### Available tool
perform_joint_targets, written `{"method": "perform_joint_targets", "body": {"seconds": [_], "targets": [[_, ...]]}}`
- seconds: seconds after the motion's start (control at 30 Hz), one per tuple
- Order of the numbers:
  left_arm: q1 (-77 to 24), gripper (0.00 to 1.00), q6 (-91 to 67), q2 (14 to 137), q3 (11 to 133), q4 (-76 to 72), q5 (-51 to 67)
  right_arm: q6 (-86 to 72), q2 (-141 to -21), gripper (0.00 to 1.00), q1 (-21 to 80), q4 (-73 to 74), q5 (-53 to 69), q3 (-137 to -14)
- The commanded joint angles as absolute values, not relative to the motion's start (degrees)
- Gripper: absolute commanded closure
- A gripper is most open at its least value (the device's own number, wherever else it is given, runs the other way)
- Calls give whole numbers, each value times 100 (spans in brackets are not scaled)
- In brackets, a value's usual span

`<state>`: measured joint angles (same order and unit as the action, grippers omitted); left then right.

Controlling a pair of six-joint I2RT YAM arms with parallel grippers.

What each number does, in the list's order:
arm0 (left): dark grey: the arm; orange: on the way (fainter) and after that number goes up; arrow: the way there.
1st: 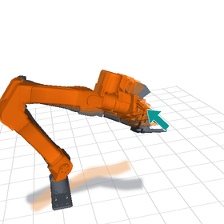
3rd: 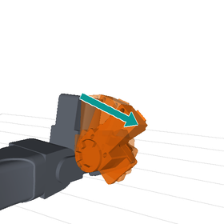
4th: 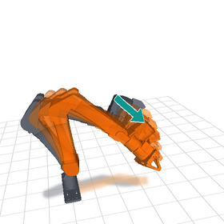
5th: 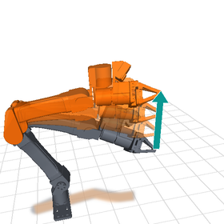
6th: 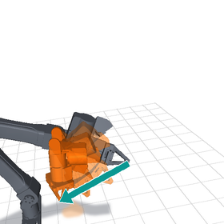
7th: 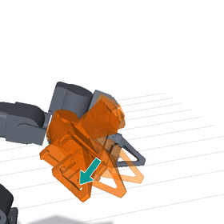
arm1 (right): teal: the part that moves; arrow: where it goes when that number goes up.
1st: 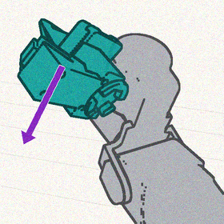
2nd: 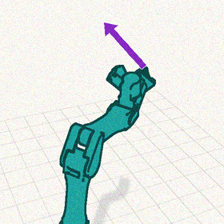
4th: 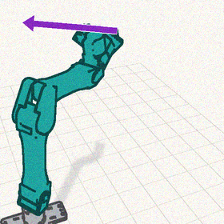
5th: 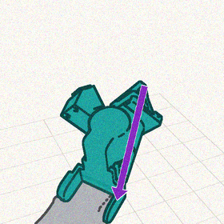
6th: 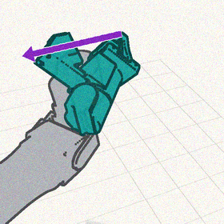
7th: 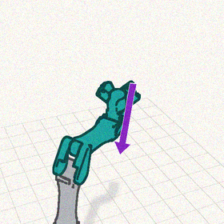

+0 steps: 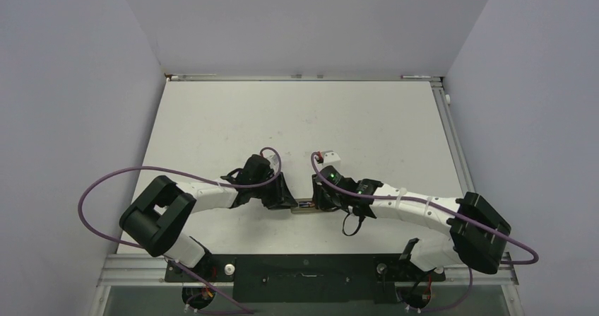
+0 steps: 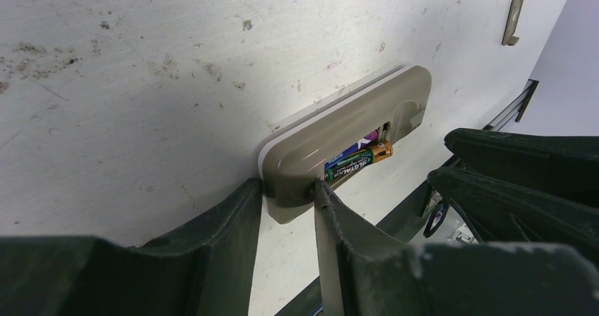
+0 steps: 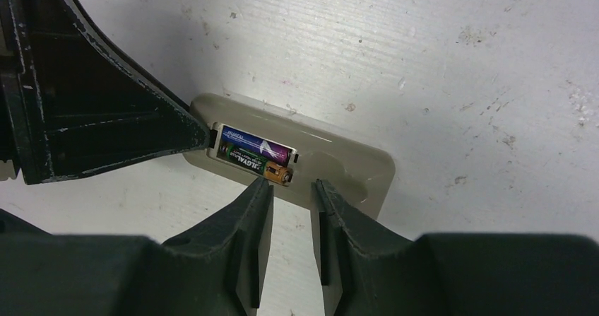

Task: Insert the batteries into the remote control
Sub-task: Load the battery into the remote control.

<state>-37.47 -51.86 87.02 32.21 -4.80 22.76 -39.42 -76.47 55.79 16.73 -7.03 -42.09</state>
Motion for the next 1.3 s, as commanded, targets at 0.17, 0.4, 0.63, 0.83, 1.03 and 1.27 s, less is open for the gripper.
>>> {"method": "perform_joint_targets", "body": {"seconds": [0.17, 0.4, 0.63, 0.83, 1.03, 1.27], "targets": [[-3814, 74, -5194, 8746, 3266, -747, 2281, -4098, -7906, 75, 5544, 1308, -538, -4201], [-3829, 76, -5212, 8763, 3235, -782, 2286, -4137, -8096, 78, 5571, 1228, -432, -4231], [-3832, 76, -5203, 8760, 3243, -787, 2303, -4155, -8187, 80, 5606, 1194, -422, -4262], [-3832, 77, -5204, 8754, 3258, -782, 2312, -4148, -8248, 84, 5606, 1195, -431, -4276], [-3836, 77, -5187, 8771, 3269, -756, 2322, -4132, -8311, 91, 5614, 1179, -408, -4287], [-3833, 77, -5178, 8780, 3278, -747, 2336, -4052, -8437, 91, 5713, 1229, -410, -4352]]}}
